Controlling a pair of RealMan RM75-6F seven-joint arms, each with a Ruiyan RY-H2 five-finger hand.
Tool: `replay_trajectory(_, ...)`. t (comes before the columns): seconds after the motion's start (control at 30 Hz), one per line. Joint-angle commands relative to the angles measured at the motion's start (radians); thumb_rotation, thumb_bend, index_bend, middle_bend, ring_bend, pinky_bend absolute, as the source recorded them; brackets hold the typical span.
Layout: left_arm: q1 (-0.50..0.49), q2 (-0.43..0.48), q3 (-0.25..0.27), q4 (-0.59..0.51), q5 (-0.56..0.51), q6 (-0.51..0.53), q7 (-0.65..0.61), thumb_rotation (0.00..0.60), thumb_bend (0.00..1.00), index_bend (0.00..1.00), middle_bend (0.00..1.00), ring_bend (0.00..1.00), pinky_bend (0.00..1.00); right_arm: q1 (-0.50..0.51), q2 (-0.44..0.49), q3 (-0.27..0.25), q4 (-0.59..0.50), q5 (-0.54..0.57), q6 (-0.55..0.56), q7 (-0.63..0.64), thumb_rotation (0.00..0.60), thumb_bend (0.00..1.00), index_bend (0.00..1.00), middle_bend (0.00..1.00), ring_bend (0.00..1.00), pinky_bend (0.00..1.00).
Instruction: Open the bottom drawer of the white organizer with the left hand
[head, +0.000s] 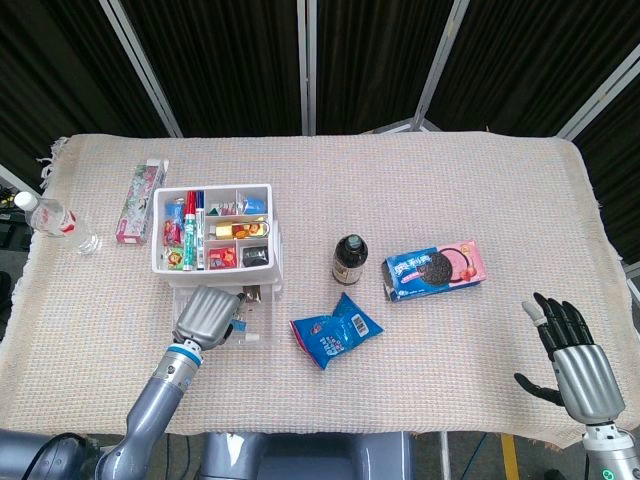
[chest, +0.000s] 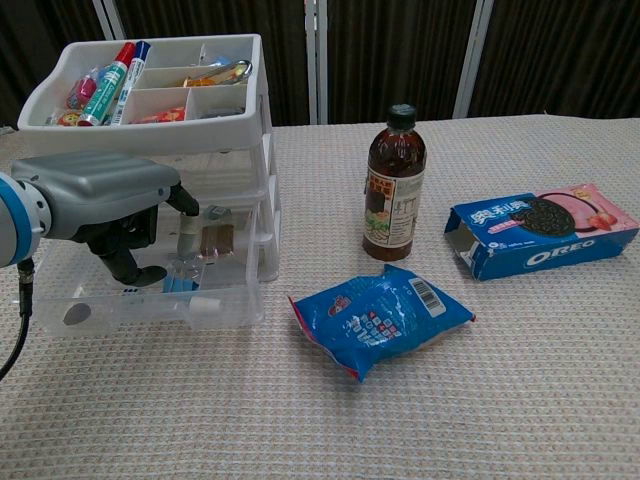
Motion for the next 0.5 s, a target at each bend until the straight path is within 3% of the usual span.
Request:
replay_trajectory(0.03,-0.013,-0.012,0.000,0.005,-0.019,0.010,0.009,0.600,0.40,0.45,1.00,0.95,0.81,0.000,0.001,0.000,0.000,-0.001,0.002,0.004,0.600,0.02,0.00,0.00,0.00,0.00)
replay_trajectory(0.5,-0.050,-0.017,0.017,0.011,-0.064,0.042,-0.003,0.600,0.47,0.47,1.00,0.95,0.81,-0.001,0.004,0.001,0.001,-0.002,0.005,0.016,0.600,0.02,0.00,0.00,0.00,0.00)
